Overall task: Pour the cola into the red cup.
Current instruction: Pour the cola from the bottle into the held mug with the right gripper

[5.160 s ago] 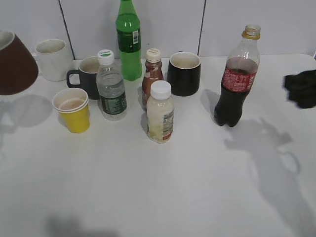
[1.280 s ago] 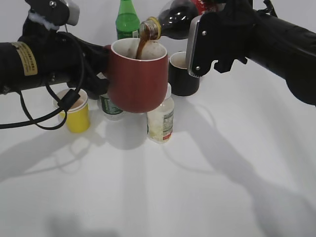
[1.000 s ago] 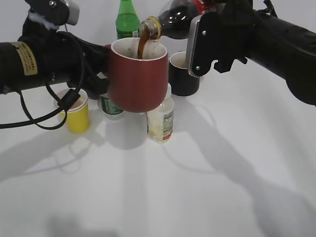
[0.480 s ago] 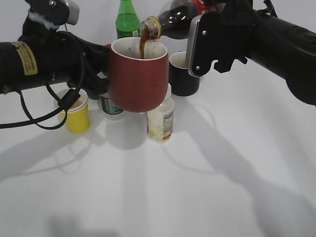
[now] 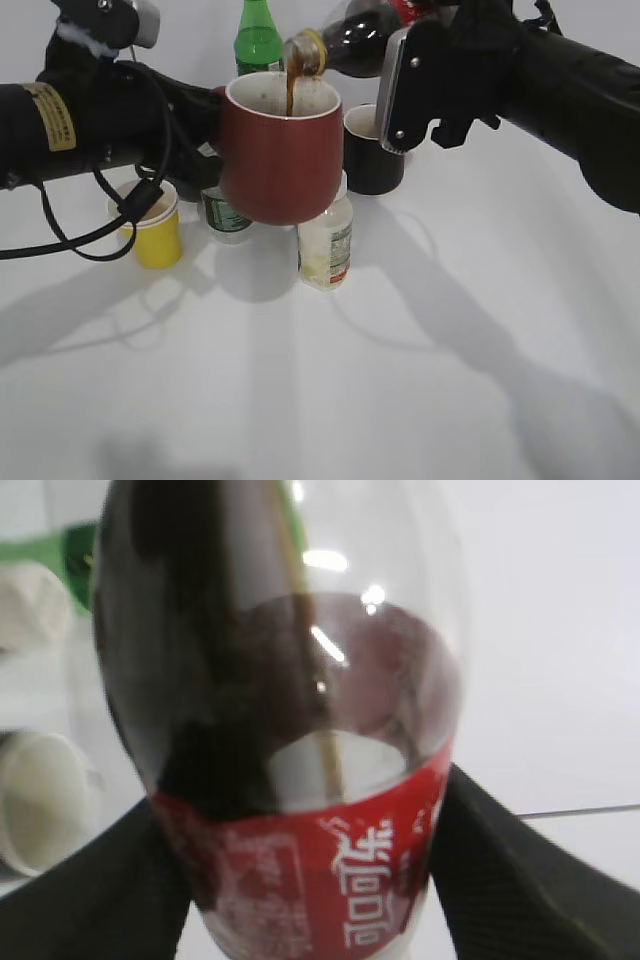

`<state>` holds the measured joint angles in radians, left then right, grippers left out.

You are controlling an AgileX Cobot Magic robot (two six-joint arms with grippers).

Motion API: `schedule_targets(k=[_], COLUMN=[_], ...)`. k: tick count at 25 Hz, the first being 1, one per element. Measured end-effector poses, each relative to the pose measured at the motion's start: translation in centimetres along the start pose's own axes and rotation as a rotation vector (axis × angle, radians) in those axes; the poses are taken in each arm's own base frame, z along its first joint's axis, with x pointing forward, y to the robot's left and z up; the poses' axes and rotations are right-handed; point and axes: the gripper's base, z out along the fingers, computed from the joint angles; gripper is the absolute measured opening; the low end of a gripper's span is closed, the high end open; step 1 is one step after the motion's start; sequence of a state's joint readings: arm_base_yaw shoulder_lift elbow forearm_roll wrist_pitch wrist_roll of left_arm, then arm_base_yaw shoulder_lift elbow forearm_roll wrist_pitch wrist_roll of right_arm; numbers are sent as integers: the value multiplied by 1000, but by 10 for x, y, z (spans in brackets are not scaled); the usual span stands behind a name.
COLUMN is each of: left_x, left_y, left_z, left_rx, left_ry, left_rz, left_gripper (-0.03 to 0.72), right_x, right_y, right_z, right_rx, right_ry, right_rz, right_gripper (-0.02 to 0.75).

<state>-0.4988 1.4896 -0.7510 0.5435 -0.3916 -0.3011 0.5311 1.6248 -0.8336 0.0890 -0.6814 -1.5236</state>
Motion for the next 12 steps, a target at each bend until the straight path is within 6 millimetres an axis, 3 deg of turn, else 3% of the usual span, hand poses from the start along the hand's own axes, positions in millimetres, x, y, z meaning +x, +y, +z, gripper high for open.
schedule_targets(k=[6, 12], left_x=[-15, -28], left_y=[3, 32], left_z=[-4, -23], left_rx=[-11, -116], left_ry=[-52, -128], left_rz=[16, -19], left_gripper=[51, 51], right_x=[-2, 6], right_y=[4, -4], right_z=[0, -4], right_rx=[-44, -31], right_ry=[-22, 44], right_rz=[193, 737], right_gripper=[490, 490])
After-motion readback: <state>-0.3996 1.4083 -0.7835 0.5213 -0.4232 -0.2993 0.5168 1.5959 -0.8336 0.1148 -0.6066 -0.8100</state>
